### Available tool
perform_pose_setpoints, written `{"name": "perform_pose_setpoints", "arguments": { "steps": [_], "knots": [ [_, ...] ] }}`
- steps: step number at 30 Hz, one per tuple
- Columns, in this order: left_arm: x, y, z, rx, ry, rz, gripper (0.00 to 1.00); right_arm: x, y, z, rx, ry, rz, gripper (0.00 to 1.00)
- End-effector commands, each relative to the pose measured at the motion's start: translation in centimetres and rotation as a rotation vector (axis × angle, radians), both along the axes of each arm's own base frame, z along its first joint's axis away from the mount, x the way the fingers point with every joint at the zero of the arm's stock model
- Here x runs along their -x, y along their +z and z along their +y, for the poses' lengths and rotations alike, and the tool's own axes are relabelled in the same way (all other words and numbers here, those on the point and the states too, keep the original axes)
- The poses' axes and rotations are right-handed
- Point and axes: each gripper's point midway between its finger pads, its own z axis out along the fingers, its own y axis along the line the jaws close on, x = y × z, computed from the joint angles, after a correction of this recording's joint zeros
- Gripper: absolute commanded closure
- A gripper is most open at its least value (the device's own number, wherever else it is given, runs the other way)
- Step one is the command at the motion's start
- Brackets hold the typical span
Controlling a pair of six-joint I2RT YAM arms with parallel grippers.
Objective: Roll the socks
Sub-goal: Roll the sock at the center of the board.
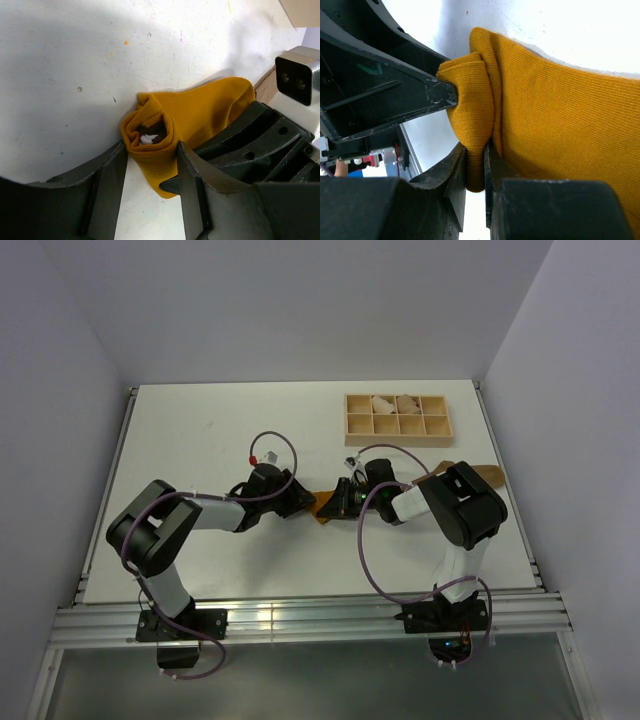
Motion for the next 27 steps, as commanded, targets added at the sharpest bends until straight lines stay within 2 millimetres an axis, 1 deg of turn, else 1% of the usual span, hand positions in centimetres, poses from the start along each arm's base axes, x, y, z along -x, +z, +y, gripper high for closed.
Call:
{"name": "perform_pose_setpoints", "arguments": {
  "steps": [1,2,3,4,5,6,7,9,10,12,13,14,15,16,18,19,20,21,22,23,25,26,27],
  "knots": [
    [0.4,-0.9,-0.8,-0.015,-0.042,0.008,0.52,0.5,-1.7,-0.6,0.041,-0.013,0.045,0.94],
    [0.4,-0.9,-1.0,-0.02,-0.05,0.007,0.54,0.5,-1.8,-0.7,0.044,-0.011,0.047,0.94],
    [0.4,-1.0,-1.1,-0.023,-0.057,0.008,0.6,0.4,-1.7,-0.6,0.043,-0.009,0.045,0.94],
    [0.6,-1.2,-1.1,-0.038,-0.07,0.01,0.64,0.4,-1.7,-0.6,0.049,-0.006,0.043,0.93],
    [0.6,-1.2,-1.3,-0.042,-0.077,0.008,0.71,0.3,-1.7,-0.6,0.057,-0.006,0.035,0.92],
    [0.6,-1.3,-1.3,-0.049,-0.081,0.008,0.74,0.0,-1.3,-0.7,0.059,-0.01,0.021,0.91],
    [0.7,-1.5,-1.3,-0.059,-0.084,0.01,0.78,0.0,-1.3,-0.9,0.075,-0.006,0.009,0.85],
    [0.7,-1.5,-1.2,-0.071,-0.083,0.01,0.85,-0.4,-0.8,-1.1,0.088,-0.021,-0.027,0.78],
    [0.7,-1.6,-1.1,-0.08,-0.083,0.009,0.86,-0.5,0.0,-1.3,0.096,-0.019,-0.056,0.71],
    [0.7,-1.7,-0.8,-0.093,-0.078,0.01,0.89,-1.0,0.9,-1.6,0.117,-0.033,-0.088,0.66],
    [0.6,-1.6,-0.8,-0.096,-0.076,0.006,0.89,-1.2,1.8,-2.0,0.143,-0.049,-0.122,0.63],
    [0.5,-1.6,-0.7,-0.102,-0.072,0.003,0.89,-1.6,2.2,-2.4,0.164,-0.066,-0.139,0.62],
    [0.6,-1.7,-0.6,-0.11,-0.073,0.006,0.92,-1.8,2.8,-2.8,0.182,-0.087,-0.157,0.61],
    [0.5,-1.6,-0.5,-0.115,-0.071,0.004,0.93,-2.3,3.4,-3.8,0.232,-0.134,-0.188,0.6],
    [0.5,-1.8,-0.2,-0.132,-0.065,0.009,0.94,-2.8,4.3,-4.8,0.274,-0.185,-0.22,0.59],
    [0.4,-1.8,-0.2,-0.136,-0.063,0.006,0.94,-3.2,4.0,-5.9,0.331,-0.234,-0.223,0.58],
    [0.4,-1.8,-0.1,-0.14,-0.058,0.005,0.95,-3.5,4.9,-6.3,0.338,-0.259,-0.25,0.58],
    [0.5,-1.9,0.1,-0.148,-0.055,0.011,0.96,-3.6,4.8,-6.9,0.367,-0.282,-0.253,0.57],
    [0.4,-1.9,0.1,-0.15,-0.053,0.011,0.97,-3.4,4.2,-7.6,0.408,-0.294,-0.227,0.57],
    [0.4,-1.8,0.1,-0.15,-0.051,0.009,0.98,-4.0,4.3,-8.1,0.442,-0.32,-0.228,0.57],
    [0.5,-2.0,0.3,-0.162,-0.045,0.015,0.98,-3.8,2.8,-8.7,0.499,-0.317,-0.183,0.57],
    [0.4,-1.9,0.4,-0.166,-0.043,0.014,0.98,-4.1,2.6,-8.8,0.51,-0.327,-0.182,0.57],
    [0.4,-1.8,0.5,-0.169,-0.04,0.011,0.98,-4.0,1.9,-8.9,0.522,-0.328,-0.164,0.57]
  ]
}}
